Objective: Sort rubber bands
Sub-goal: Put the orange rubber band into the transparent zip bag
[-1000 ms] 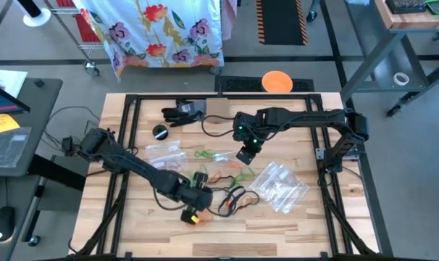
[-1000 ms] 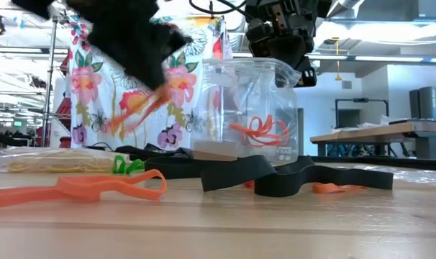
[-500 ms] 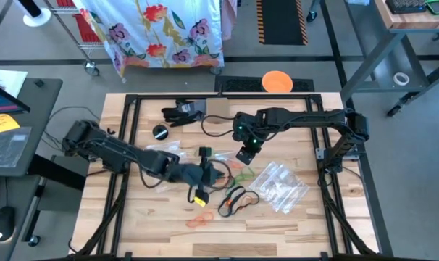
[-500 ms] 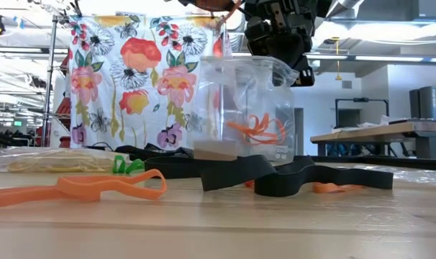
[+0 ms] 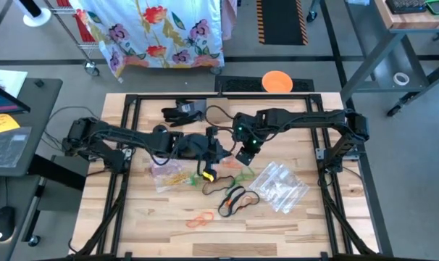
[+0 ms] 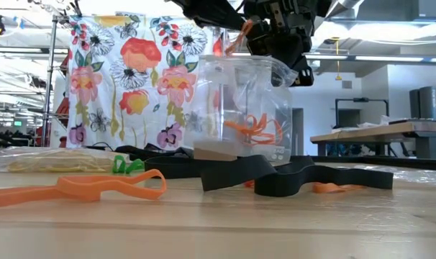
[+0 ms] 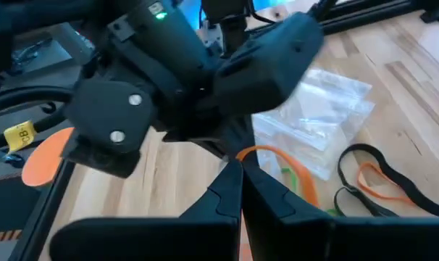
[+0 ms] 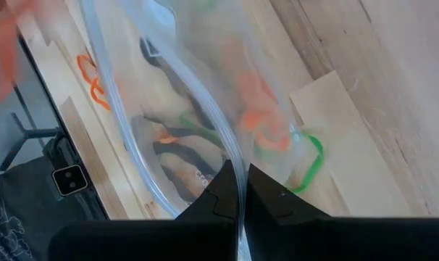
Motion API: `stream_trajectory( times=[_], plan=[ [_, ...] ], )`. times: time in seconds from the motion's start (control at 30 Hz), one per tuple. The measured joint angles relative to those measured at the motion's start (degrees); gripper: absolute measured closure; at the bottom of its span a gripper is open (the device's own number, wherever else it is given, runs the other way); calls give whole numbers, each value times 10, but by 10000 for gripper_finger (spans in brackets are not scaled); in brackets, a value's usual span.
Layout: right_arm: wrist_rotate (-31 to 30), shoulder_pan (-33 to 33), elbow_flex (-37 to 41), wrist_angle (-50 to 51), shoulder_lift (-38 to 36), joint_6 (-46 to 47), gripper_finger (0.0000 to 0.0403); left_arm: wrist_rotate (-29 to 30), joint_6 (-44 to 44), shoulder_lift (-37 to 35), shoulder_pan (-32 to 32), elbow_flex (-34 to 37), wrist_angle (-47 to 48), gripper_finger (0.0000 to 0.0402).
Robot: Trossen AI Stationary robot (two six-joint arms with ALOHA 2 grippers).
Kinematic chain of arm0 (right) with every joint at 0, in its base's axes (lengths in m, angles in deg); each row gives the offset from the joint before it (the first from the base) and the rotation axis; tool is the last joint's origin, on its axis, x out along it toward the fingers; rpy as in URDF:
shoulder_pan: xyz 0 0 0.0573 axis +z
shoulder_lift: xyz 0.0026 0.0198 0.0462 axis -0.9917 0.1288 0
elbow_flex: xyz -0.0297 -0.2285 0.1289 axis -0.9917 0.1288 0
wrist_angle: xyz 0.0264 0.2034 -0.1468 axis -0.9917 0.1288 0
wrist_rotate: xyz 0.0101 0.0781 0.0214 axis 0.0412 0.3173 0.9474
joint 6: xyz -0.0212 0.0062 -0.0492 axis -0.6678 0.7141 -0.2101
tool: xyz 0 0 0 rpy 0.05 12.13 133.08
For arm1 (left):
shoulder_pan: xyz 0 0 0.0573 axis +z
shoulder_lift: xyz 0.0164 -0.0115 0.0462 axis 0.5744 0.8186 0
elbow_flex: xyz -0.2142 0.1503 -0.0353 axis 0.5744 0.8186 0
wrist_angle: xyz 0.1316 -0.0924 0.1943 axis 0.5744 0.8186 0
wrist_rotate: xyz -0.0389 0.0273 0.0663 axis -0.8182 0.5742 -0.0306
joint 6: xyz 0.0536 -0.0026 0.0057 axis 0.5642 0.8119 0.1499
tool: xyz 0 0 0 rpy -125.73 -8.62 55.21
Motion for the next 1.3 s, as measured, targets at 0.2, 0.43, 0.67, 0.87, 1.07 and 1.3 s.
stream_trajectory(
  times=[0.2, 0.43, 0.67, 0.87, 1.07, 1.3],
  plan=[
    [-7, 0, 0, -6, 0, 0, 397, -15, 0, 0, 27, 0, -14, 401],
    [-7, 0, 0, -14, 0, 0, 397, -43, -4, 0, 45, 0, -12, 401],
    [-6, 0, 0, -16, 0, 0, 397, -110, -24, 2, 43, 17, -8, 401],
    [-6, 1, 0, -20, 0, 0, 397, -117, -43, 2, 40, 56, -50, 401],
    [-6, 1, 0, -26, 0, 4, 397, -115, -62, 13, 40, 80, -62, 401],
    [-6, 0, 0, -31, 0, 13, 397, -118, -66, 50, 41, 80, -92, 401]
  ],
)
